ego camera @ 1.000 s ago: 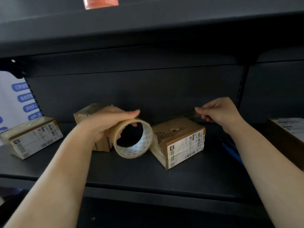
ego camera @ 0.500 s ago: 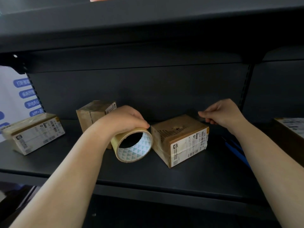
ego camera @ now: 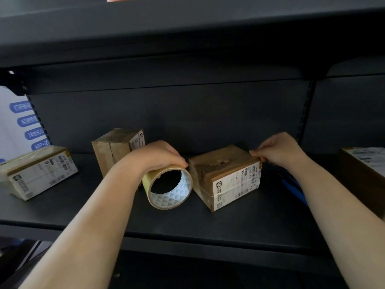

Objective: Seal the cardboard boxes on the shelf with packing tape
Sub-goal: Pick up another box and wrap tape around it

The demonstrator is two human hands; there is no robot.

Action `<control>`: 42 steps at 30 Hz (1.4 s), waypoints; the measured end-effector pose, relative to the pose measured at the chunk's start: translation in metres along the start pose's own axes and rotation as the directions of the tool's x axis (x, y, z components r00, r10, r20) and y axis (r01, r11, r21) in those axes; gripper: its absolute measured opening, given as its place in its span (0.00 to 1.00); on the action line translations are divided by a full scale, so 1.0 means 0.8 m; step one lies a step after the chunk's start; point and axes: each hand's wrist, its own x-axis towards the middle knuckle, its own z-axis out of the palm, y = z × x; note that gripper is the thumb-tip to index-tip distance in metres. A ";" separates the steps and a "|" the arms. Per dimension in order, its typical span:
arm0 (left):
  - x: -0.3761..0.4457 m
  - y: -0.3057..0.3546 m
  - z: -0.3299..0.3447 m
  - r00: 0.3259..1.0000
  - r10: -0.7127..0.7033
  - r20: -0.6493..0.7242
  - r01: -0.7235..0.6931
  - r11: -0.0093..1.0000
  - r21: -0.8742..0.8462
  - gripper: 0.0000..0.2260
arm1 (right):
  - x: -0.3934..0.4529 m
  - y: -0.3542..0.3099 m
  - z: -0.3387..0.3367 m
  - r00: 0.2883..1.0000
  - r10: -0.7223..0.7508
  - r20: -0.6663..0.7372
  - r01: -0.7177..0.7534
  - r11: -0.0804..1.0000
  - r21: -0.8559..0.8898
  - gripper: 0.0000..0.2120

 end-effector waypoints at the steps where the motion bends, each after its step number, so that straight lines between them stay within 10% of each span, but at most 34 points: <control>1: 0.002 -0.001 0.001 1.000 0.000 0.006 0.000 1.000 0.003 0.09 | 0.000 0.001 0.000 1.000 0.025 0.001 -0.025 0.999 0.045 0.07; 5: 0.005 -0.005 0.007 0.999 0.019 0.040 -0.018 1.000 -0.016 0.09 | -0.002 0.014 0.002 0.962 0.252 0.105 -0.272 0.918 0.289 0.10; 11: 0.013 -0.006 0.022 0.996 0.071 0.051 -0.065 0.993 -0.099 0.07 | 0.002 0.037 0.023 0.829 0.349 0.436 -0.557 0.466 0.687 0.11; 15: 0.016 -0.009 0.024 0.997 0.077 0.031 -0.073 0.992 -0.099 0.05 | 0.003 0.036 0.032 0.933 0.356 0.049 -0.307 0.718 0.625 0.06; 18: 0.018 -0.013 0.025 0.996 0.082 0.024 -0.080 0.993 -0.089 0.07 | -0.009 0.005 0.018 0.883 -0.182 -0.432 0.323 0.904 0.279 0.14; 21: 0.020 -0.012 0.025 0.995 0.100 0.022 -0.098 0.992 -0.082 0.07 | -0.033 -0.068 0.010 0.742 -0.641 0.197 0.667 0.737 -0.112 0.37; 23: 0.021 -0.011 0.024 0.993 0.120 0.021 -0.118 0.990 -0.083 0.07 | -0.032 -0.091 0.029 0.647 -0.402 0.648 0.713 0.620 -0.327 0.50; 27: 0.022 -0.017 0.023 0.989 0.143 0.044 -0.139 0.987 -0.085 0.07 | -0.018 -0.091 0.075 0.618 -0.147 0.773 0.743 0.431 -0.512 0.57; 32: 0.006 -0.040 0.004 0.988 0.145 0.060 -0.119 0.943 -0.310 0.12 | -0.012 -0.085 0.078 0.680 -0.197 0.706 0.663 0.577 -0.477 0.51; 35: -0.007 -0.060 -0.019 0.968 0.216 0.129 -0.068 0.718 -0.692 0.23 | -0.014 -0.086 0.076 0.732 -0.267 0.627 0.597 0.695 -0.400 0.47; 39: -0.008 -0.059 -0.048 0.981 0.195 0.009 -0.148 0.772 -0.619 0.28 | -0.026 -0.103 0.076 0.766 -0.339 0.546 0.513 0.834 -0.203 0.47; 42: -0.009 -0.039 -0.067 0.990 0.139 0.007 -0.115 0.847 -0.518 0.11 | -0.035 -0.099 0.080 0.812 -0.338 0.476 0.411 0.910 -0.053 0.47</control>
